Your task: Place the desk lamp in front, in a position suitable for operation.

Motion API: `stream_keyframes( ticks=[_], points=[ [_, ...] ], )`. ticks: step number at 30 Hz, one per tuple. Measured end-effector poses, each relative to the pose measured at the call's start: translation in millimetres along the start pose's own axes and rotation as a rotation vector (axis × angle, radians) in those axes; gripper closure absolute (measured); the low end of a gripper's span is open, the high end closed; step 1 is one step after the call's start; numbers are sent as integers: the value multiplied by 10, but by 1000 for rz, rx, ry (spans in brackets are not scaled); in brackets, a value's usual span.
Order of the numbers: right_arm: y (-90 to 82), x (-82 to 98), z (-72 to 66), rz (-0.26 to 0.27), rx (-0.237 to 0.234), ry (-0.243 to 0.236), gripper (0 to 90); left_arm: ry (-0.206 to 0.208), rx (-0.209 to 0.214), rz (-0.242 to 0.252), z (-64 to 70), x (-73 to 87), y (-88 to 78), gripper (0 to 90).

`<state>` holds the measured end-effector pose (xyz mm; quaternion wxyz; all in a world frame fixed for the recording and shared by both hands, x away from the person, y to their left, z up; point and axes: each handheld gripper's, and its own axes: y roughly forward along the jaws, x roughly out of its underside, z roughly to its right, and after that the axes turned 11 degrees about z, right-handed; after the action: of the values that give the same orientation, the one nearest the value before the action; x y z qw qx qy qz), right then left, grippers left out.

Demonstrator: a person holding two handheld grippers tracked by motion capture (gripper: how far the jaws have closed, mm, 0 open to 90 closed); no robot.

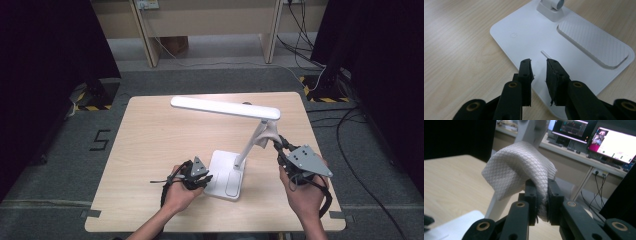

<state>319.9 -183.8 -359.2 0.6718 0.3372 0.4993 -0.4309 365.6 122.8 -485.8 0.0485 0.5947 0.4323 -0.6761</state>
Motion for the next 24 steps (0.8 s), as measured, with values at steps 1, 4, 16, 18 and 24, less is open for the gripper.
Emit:
stream_keyframes(
  ticks=[1, 4, 16, 18, 24],
  points=[
    [-3, -29, 7, 10, 1, -2, 820, -4, 1, 1, -1, 5, 11, 731],
    [-9, -97, 23, 46, 14, 12, 820, -8, 6, -3, -7, 10, 34, 726],
    [135, -48, 82, 25, 3, 81, 815, -17, 31, -7, 15, 44, 83, 714],
    [141, -41, 71, 21, 8, 84, 815, -17, 36, -13, 16, 55, 91, 715],
    [134, -77, 42, 13, 19, 73, 815, -22, 33, -2, 11, 58, 107, 717]
  ],
)
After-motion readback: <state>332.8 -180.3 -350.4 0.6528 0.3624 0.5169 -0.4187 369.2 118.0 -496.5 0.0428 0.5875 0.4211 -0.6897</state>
